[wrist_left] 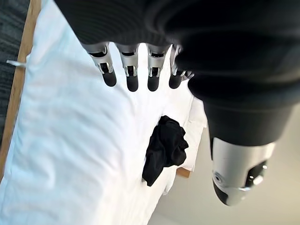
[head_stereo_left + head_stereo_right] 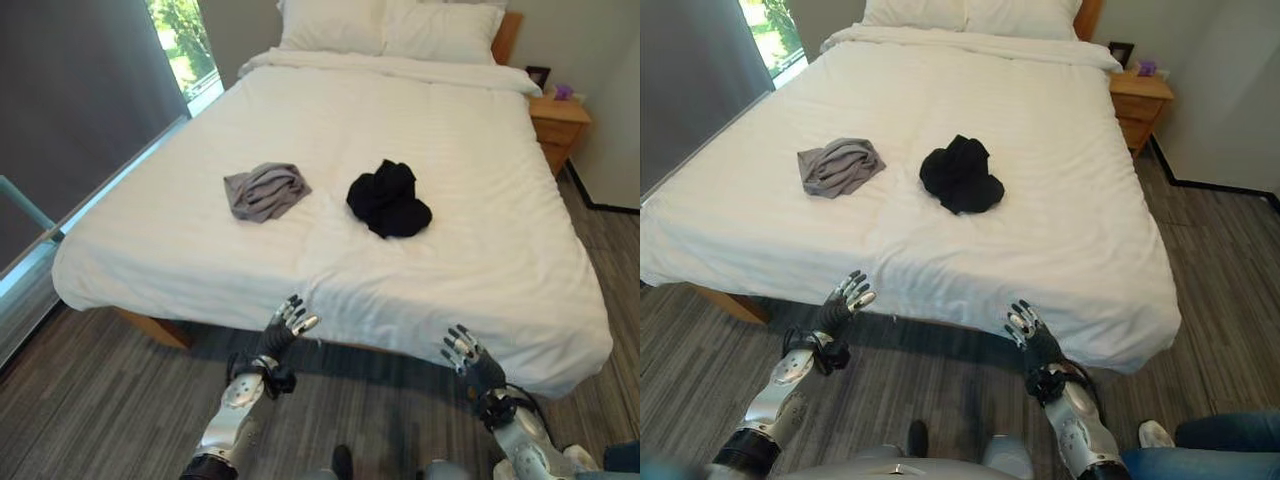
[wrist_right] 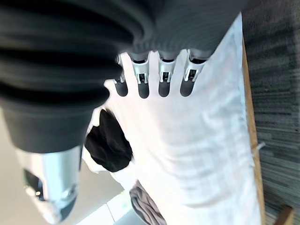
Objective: Pick up bed clothes into laundry basket.
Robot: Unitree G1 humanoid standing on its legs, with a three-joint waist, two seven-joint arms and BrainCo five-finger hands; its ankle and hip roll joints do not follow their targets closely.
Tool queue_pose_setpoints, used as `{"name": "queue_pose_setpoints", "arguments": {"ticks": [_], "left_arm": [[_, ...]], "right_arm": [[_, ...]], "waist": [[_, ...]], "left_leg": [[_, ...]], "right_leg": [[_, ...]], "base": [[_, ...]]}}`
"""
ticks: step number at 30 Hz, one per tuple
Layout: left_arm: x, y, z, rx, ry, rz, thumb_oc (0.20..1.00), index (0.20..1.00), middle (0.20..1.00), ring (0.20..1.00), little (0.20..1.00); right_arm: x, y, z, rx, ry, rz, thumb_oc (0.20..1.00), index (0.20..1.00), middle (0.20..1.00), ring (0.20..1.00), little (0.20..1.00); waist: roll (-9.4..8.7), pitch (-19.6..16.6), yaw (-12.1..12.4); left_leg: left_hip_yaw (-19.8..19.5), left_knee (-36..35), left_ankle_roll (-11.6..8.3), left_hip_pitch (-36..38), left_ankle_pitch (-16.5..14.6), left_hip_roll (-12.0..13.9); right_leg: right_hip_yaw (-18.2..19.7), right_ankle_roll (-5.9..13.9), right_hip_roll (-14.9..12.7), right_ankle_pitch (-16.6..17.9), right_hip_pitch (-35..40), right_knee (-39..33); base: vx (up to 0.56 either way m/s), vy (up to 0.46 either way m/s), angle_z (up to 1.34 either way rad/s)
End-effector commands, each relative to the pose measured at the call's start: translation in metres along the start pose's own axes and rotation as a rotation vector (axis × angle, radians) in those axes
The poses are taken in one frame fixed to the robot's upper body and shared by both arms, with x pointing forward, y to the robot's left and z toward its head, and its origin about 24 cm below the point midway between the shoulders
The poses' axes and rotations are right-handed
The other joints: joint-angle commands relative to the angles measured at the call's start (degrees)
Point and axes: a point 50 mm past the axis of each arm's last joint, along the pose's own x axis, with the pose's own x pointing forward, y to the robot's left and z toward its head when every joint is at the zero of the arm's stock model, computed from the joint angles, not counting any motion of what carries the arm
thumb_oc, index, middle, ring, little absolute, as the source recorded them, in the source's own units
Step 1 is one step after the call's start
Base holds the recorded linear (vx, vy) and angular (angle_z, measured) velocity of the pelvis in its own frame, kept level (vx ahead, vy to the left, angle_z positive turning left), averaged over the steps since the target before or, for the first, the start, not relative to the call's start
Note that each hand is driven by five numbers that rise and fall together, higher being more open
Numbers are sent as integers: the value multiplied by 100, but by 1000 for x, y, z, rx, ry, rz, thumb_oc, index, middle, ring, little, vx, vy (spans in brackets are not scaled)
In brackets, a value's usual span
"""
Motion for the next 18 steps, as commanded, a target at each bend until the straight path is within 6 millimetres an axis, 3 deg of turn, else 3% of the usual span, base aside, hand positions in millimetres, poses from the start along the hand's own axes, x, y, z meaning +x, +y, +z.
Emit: {"name": "queue_pose_setpoints", "arguments": {"ticks": [1,8,9,13,18], "left_arm": [[5,-1,26,47,-126,-37,1000,1000,1000,1000,1000],[-2,-1,11,-6,-75,-21,1000,1000,1000,1000,1000],[-50,62,45,-201,-391,407,1000,1000,1000,1000,1000],[-46,54,36,-200,-330,339,1000,1000,1000,1000,1000],[-48,59,43,-158,-345,343,1000,1000,1000,1000,1000]], "right_arm": [[0,-4,24,-49,-110,3,1000,1000,1000,1000,1000],[0,-7,29,1,-149,-5,1000,1000,1000,1000,1000],[-8,-2,66,40,-325,62,1000,1000,1000,1000,1000],[-10,-8,79,9,-366,25,1000,1000,1000,1000,1000],[-11,-9,81,-3,-361,29,1000,1000,1000,1000,1000]], "waist": [[-203,26,78],[-313,-181,167],[-144,-211,-188],[-177,-292,-204],[-185,-279,-162]], "left_leg": [[-349,80,-524,130,205,320],[-514,53,-707,-118,282,364],[375,65,-715,510,-192,708],[331,64,-707,543,-231,716],[236,89,-715,599,-261,752]], "right_leg": [[-19,-64,338,1372,847,-2294],[-448,-160,535,1223,1416,-3034],[-634,-99,299,1479,919,-2528],[-470,-161,411,1355,1046,-2669],[-465,-219,413,1222,1148,-2641]], "base": [[100,-92,74],[31,-110,38],[-22,-60,19],[48,-53,-25],[30,-74,-1]]}}
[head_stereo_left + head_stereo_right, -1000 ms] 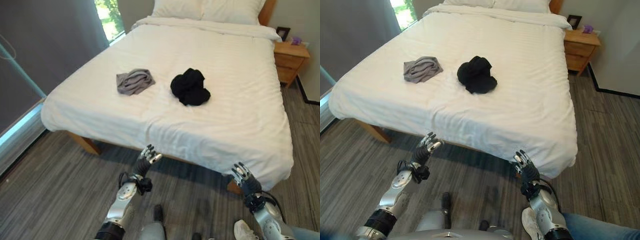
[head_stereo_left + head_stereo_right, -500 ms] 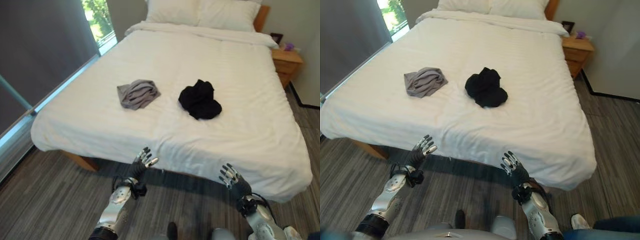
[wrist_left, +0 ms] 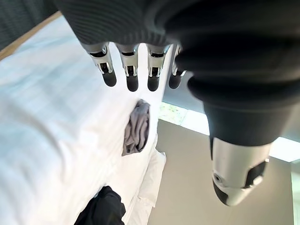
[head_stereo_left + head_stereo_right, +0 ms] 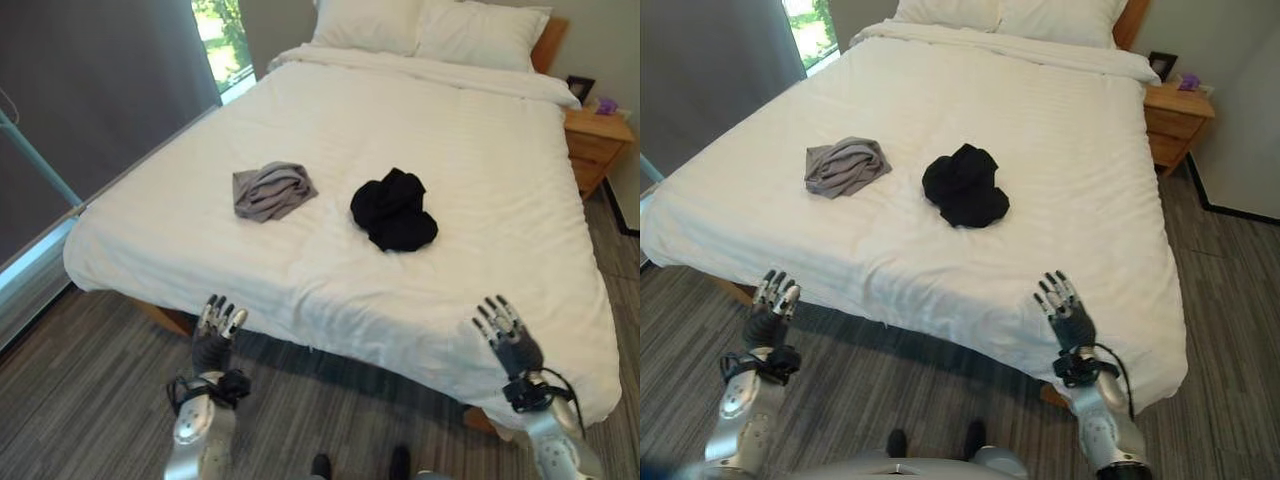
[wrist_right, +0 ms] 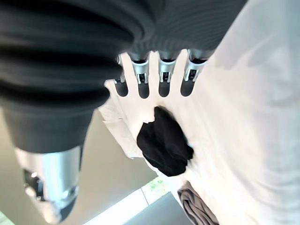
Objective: Pick up bed clothes into laundry basket.
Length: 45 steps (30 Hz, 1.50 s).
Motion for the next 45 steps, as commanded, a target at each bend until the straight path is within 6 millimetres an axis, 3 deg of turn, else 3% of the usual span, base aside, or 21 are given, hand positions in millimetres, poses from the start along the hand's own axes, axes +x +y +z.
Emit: {"name": "queue_pose_setpoints", "arguments": {"ticks": [1,4,6,9,11,12,14,16,19,20,21,23,24,26,29,30,32,35,39,43,45], "left_arm": [[8,-3,24,25,-123,-26,1000,1000,1000,1000,1000],[11,-5,31,-59,-169,-2,1000,1000,1000,1000,1000],[12,-8,29,-99,-169,5,1000,1000,1000,1000,1000],[10,-9,23,-89,-144,5,1000,1000,1000,1000,1000],[10,-8,23,-63,-139,1,1000,1000,1000,1000,1000],[12,-8,26,-49,-153,7,1000,1000,1000,1000,1000],[14,-7,29,-57,-166,11,1000,1000,1000,1000,1000],[18,-4,40,-15,-214,21,1000,1000,1000,1000,1000],[24,-4,55,4,-276,14,1000,1000,1000,1000,1000],[25,-5,56,19,-279,9,1000,1000,1000,1000,1000],[31,-7,58,75,-276,15,1000,1000,1000,1000,1000],[35,-8,71,119,-328,9,1000,1000,1000,1000,1000],[36,-8,75,135,-335,-7,1000,1000,1000,1000,1000],[38,-7,78,180,-333,-22,1000,1000,1000,1000,1000],[39,-5,79,202,-328,-22,1000,1000,1000,1000,1000],[39,-5,79,202,-328,-22,1000,1000,1000,1000,1000],[33,1,67,181,-279,-10,1000,1000,1000,1000,1000],[31,5,58,154,-248,8,1000,1000,1000,1000,1000],[28,4,53,183,-223,-7,1000,1000,1000,1000,1000],[30,8,54,166,-217,-11,1000,1000,1000,1000,1000],[39,6,66,191,-252,-20,1000,1000,1000,1000,1000]], "right_arm": [[6,9,13,19,-79,51,1000,1000,1000,1000,1000],[10,14,9,34,-65,69,1000,1000,1000,1000,1000],[14,15,11,-10,-59,73,1000,1000,1000,1000,1000],[18,18,20,16,-110,80,1000,1000,1000,1000,1000],[18,17,23,13,-124,76,1000,1000,1000,1000,1000],[17,16,23,3,-132,66,1000,1000,1000,1000,1000],[16,14,22,-4,-123,52,1000,1000,1000,1000,1000],[15,12,23,-17,-121,47,1000,1000,1000,1000,1000],[15,14,21,-26,-119,58,1000,1000,1000,1000,1000],[13,13,19,-33,-118,46,1000,1000,1000,1000,1000],[12,12,18,-30,-124,18,1000,1000,1000,1000,1000],[17,24,16,99,-168,26,1000,1000,1000,1000,1000],[17,32,10,151,-159,51,1000,1000,1000,1000,1000],[12,34,0,129,-100,82,1000,1000,1000,1000,1000],[7,34,-4,126,-65,111,1000,1000,1000,1000,1000],[7,34,-4,126,-65,111,1000,1000,1000,1000,1000],[4,28,-11,98,-17,112,1000,1000,1000,1000,1000],[4,27,-8,84,-20,120,1000,1000,1000,1000,1000],[6,26,-6,73,-24,119,1000,1000,1000,1000,1000],[10,27,-8,91,-11,123,1000,1000,1000,1000,1000],[12,28,-4,70,-8,154,1000,1000,1000,1000,1000]], "waist": [[-95,-122,-63],[-178,99,69],[-191,190,107],[-175,117,103],[-70,41,109],[1,16,131],[75,10,130],[152,-78,154],[90,-192,125],[57,-222,98],[11,-220,95],[91,-51,35],[204,36,-43],[334,81,-207],[349,99,-322],[351,102,-328],[297,145,-324],[212,96,-341],[103,50,-207],[106,-115,-75],[136,-92,-80]], "left_leg": [[566,587,-236,168,-4,258],[232,1602,-433,-329,145,228],[-39,1690,-566,-577,304,302],[37,1035,-567,-518,314,766],[-63,554,-637,-553,547,1026],[-217,336,-778,-745,886,1264],[-284,202,-894,-706,1017,1380],[-462,195,-977,-719,1007,1335],[-330,657,-824,-794,347,984],[-270,673,-717,-762,226,872],[-151,767,-462,-768,92,600],[-33,698,-201,-565,42,315],[2,612,-108,-483,87,259],[37,400,-26,-274,99,213],[264,79,42,20,74,46],[258,79,41,23,74,48],[511,79,-1,262,-89,3],[580,79,-45,330,-138,5],[828,79,-143,529,-237,73],[978,118,-325,627,-64,297],[930,628,-460,511,60,456]], "right_leg": [[-218,295,-475,-412,32,573],[-298,200,-534,-443,96,556],[-308,238,-637,-452,111,560],[-234,436,-874,-496,198,518],[-149,534,-985,-570,260,513],[-70,633,-1124,-591,331,492],[13,686,-1226,-623,492,442],[111,767,-1391,-552,629,344],[240,965,-1911,-159,710,410],[304,988,-2073,81,619,578],[497,919,-2328,600,390,1020],[730,696,-2435,1439,-151,1685],[742,657,-2437,1678,-349,2026],[802,635,-2173,1447,-697,2522],[-138,621,-1918,958,-916,2578],[-146,620,-1917,957,-907,2575],[-779,575,-1309,280,-948,1947],[-769,589,-1039,259,-999,1400],[-1300,588,-881,198,-649,736],[-1104,438,-680,-15,-356,546],[-1051,315,-575,-148,-261,525]], "base": [[-34,-108,6],[-59,-89,25],[9,58,26],[150,165,21],[225,300,9],[236,347,0],[230,303,-1],[276,382,-16],[250,437,-20],[196,488,-10],[186,519,0],[101,548,4],[91,605,-24],[148,484,-42],[148,335,-7],[120,227,-21],[147,147,-26],[116,-25,-56],[116,-113,-41],[140,-197,-14],[115,-214,-10]]}}
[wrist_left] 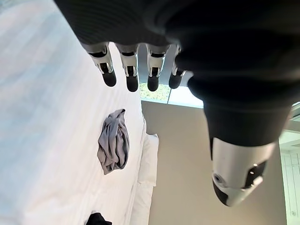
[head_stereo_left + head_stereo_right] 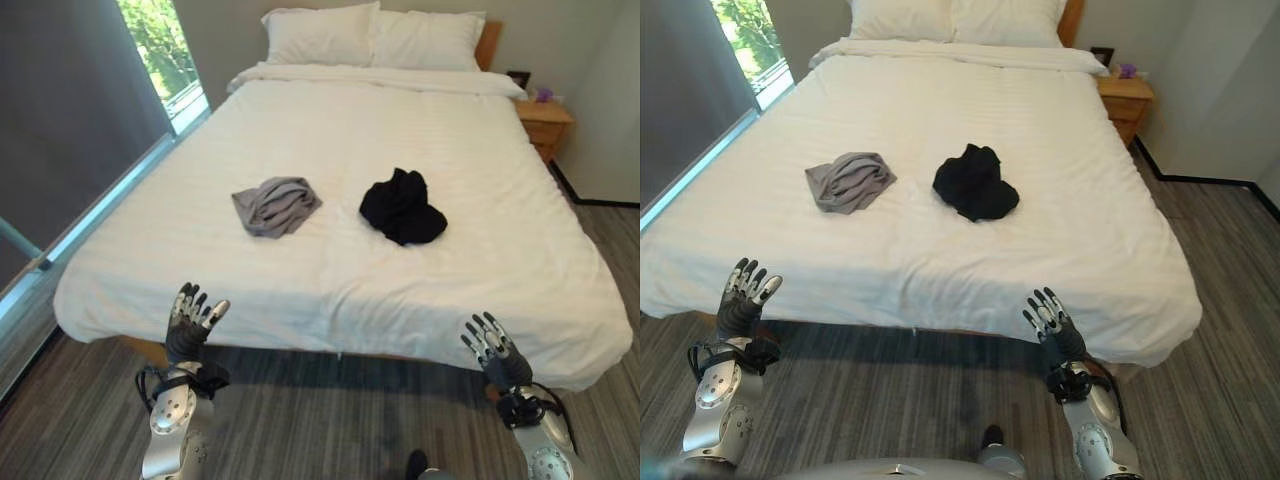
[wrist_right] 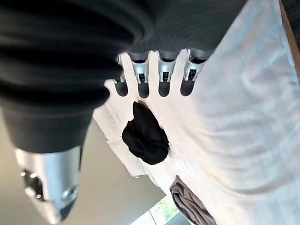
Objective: Pick up bed clothes into laundry basket.
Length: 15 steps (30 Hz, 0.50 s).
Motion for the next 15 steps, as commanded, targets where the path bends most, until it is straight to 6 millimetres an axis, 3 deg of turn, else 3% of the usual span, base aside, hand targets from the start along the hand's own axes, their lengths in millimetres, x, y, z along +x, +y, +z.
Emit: {"name": "queue_pose_setpoints", "arguments": {"ticks": [1,3,6,11,15], "left_arm": [[32,-3,52,61,-208,-48,1000,1000,1000,1000,1000],[43,-8,63,94,-242,-72,1000,1000,1000,1000,1000],[56,-8,79,131,-285,-61,1000,1000,1000,1000,1000],[77,9,104,243,-300,-27,1000,1000,1000,1000,1000],[87,20,117,282,-297,3,1000,1000,1000,1000,1000]], "right_arm": [[20,22,32,-31,-116,144,1000,1000,1000,1000,1000],[24,22,37,-52,-118,148,1000,1000,1000,1000,1000],[28,27,40,-42,-111,179,1000,1000,1000,1000,1000],[17,17,32,-72,-46,179,1000,1000,1000,1000,1000],[13,13,29,-77,-34,163,1000,1000,1000,1000,1000]], "waist": [[9,140,166],[-53,272,190],[-139,369,249],[-168,256,173],[19,252,189]], "left_leg": [[-247,934,0,-166,190,-305],[-428,1709,-85,-506,430,-222],[-1000,2275,-76,-860,592,-462],[-588,1235,-28,-1133,504,-158],[-667,498,-170,-1390,933,-136]], "right_leg": [[-224,-19,-182,-453,-78,527],[-172,-136,-165,-527,24,551],[38,-221,-174,-614,157,501],[75,-45,-247,-714,434,304],[246,59,-256,-801,719,148]], "base": [[68,-194,1],[61,-150,-7],[146,-63,-36],[199,41,-32],[224,140,7]]}}
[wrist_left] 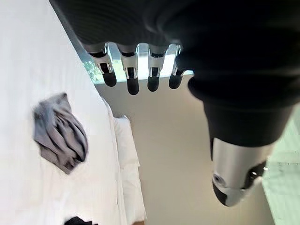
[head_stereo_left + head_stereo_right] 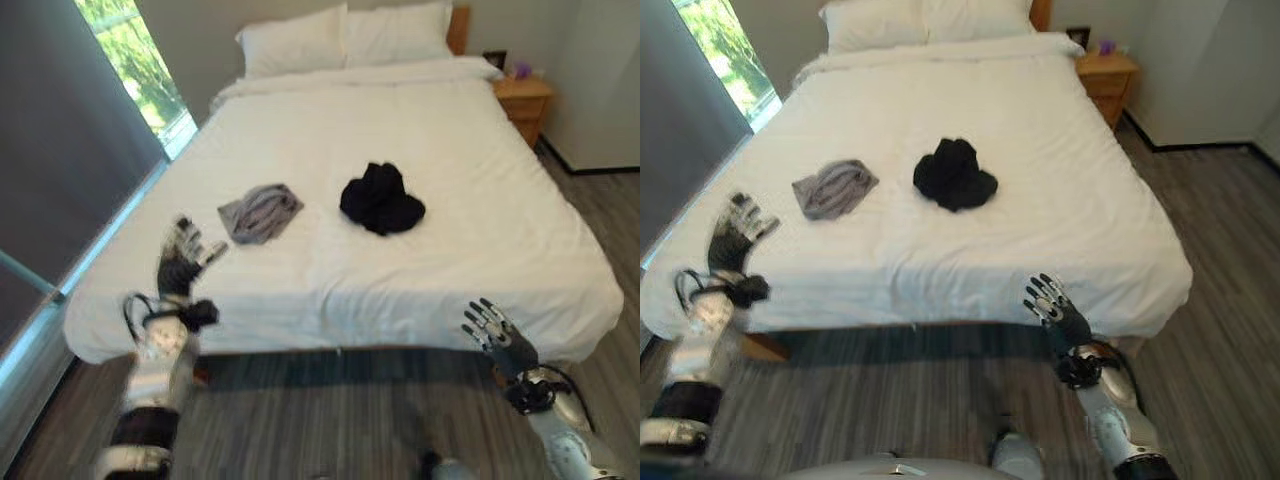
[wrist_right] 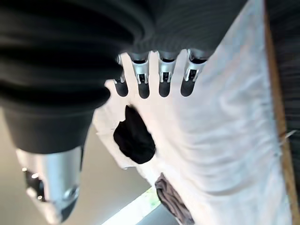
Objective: Pick up bed clothes into laundry basket.
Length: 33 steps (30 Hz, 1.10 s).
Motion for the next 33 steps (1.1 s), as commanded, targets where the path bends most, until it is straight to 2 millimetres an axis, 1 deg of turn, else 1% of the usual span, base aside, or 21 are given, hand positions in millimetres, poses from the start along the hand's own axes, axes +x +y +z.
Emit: {"name": "queue_pose_setpoints", "arguments": {"ticks": [1,5,6,8,10,11,12,14,15,16,17,18,19,22,23,25,26,27,31,32,33], "left_arm": [[16,22,34,78,-119,49,1000,1000,1000,1000,1000],[28,33,42,168,-110,71,1000,1000,1000,1000,1000],[30,37,45,199,-107,81,1000,1000,1000,1000,1000],[40,42,55,288,-109,99,1000,1000,1000,1000,1000],[46,44,62,337,-116,110,1000,1000,1000,1000,1000],[46,43,63,337,-117,110,1000,1000,1000,1000,1000],[49,44,65,349,-114,118,1000,1000,1000,1000,1000],[52,45,67,357,-114,125,1000,1000,1000,1000,1000],[61,47,76,395,-104,132,1000,1000,1000,1000,1000],[66,50,81,397,-99,145,1000,1000,1000,1000,1000],[72,52,90,375,-106,171,1000,1000,1000,1000,1000],[75,53,94,375,-103,177,1000,1000,1000,1000,1000],[75,53,94,375,-105,176,1000,1000,1000,1000,1000],[79,49,90,383,-80,174,1000,1000,1000,1000,1000],[79,49,90,383,-80,174,1000,1000,1000,1000,1000],[75,47,78,378,-54,165,1000,1000,1000,1000,1000],[75,47,78,377,-54,165,1000,1000,1000,1000,1000],[72,43,70,396,-37,133,1000,1000,1000,1000,1000],[63,37,50,348,0,105,1000,1000,1000,1000,1000],[66,26,51,335,-11,78,1000,1000,1000,1000,1000],[67,26,51,335,-12,78,1000,1000,1000,1000,1000]], "right_arm": [[11,20,22,28,-128,99,1000,1000,1000,1000,1000],[11,25,18,36,-120,121,1000,1000,1000,1000,1000],[11,27,14,44,-110,129,1000,1000,1000,1000,1000],[11,32,4,60,-83,135,1000,1000,1000,1000,1000],[11,37,-3,85,-69,150,1000,1000,1000,1000,1000],[11,37,-2,85,-70,150,1000,1000,1000,1000,1000],[12,41,-5,93,-61,168,1000,1000,1000,1000,1000],[12,43,-7,93,-51,181,1000,1000,1000,1000,1000],[11,47,-13,83,-15,207,1000,1000,1000,1000,1000],[10,48,-16,84,4,217,1000,1000,1000,1000,1000],[8,48,-20,100,29,225,1000,1000,1000,1000,1000],[6,47,-23,101,46,221,1000,1000,1000,1000,1000],[7,47,-23,102,44,221,1000,1000,1000,1000,1000],[1,44,-31,100,78,216,1000,1000,1000,1000,1000],[1,44,-31,100,78,216,1000,1000,1000,1000,1000],[-5,44,-36,105,94,212,1000,1000,1000,1000,1000],[-5,44,-36,105,95,212,1000,1000,1000,1000,1000],[-7,44,-40,102,120,224,1000,1000,1000,1000,1000],[-6,46,-45,72,183,270,1000,1000,1000,1000,1000],[-2,47,-38,57,175,294,1000,1000,1000,1000,1000],[-2,47,-38,57,174,294,1000,1000,1000,1000,1000]], "waist": [[46,26,20],[121,-81,-24],[108,-124,-51],[72,-201,-144],[39,-152,-156],[38,-170,-139],[45,-84,-191],[73,-45,-229],[138,57,-359],[157,76,-435],[142,78,-550],[115,88,-606],[115,103,-610],[32,114,-702],[33,117,-704],[-16,77,-656],[-14,77,-661],[-29,34,-584],[17,-18,-424],[34,21,-416],[37,22,-428]], "left_leg": [[175,-683,-189,-560,1480,-170],[215,-536,-154,-515,1324,-238],[218,-475,-78,-484,1141,-324],[454,-495,157,-308,855,-543],[673,-665,330,-89,767,-726],[688,-670,333,-110,779,-725],[769,-756,415,10,757,-797],[800,-823,458,55,763,-824],[774,-967,512,233,721,-851],[768,-999,511,314,689,-827],[739,-1069,469,417,663,-826],[705,-1070,447,465,628,-835],[692,-1070,443,479,621,-826],[520,-1070,402,645,533,-838],[519,-1070,402,649,532,-837],[506,-1070,364,791,458,-816],[503,-1070,364,791,458,-815],[456,-1070,329,811,488,-806],[463,-1004,149,912,627,-568],[418,-435,32,704,771,-424],[399,-405,27,683,759,-418]], "right_leg": [[-215,353,63,1056,1974,-2811],[-86,498,-126,1056,2140,-2823],[3,564,-247,1099,2142,-2816],[229,767,-616,1446,1944,-2480],[431,830,-845,1934,1603,-1878],[449,830,-844,1949,1569,-1882],[560,872,-915,2218,1399,-1536],[625,875,-938,2401,1230,-1296],[881,851,-814,2478,853,-851],[967,838,-676,2383,665,-839],[976,836,-446,2263,418,-1212],[966,837,-340,2189,428,-1461],[948,834,-334,2187,458,-1476],[1139,778,85,1950,423,-2149],[1137,777,86,1951,429,-2151],[599,766,176,1983,345,-2279],[595,765,176,1983,348,-2280],[355,698,146,1845,523,-2286],[91,525,253,1634,779,-2318],[-40,417,274,1512,897,-2311],[-56,412,276,1509,899,-2312]], "base": [[223,170,-4],[247,227,-15],[291,400,-42],[267,421,-52],[114,244,-43],[58,211,-36],[14,114,-28],[76,243,-31],[168,315,-35],[266,246,-23],[244,60,-10],[190,17,-8],[135,-28,-8],[162,-31,4],[206,-75,29],[189,-106,23],[155,-147,10],[147,-178,12],[154,-241,24],[78,-205,8],[51,-185,5]]}}
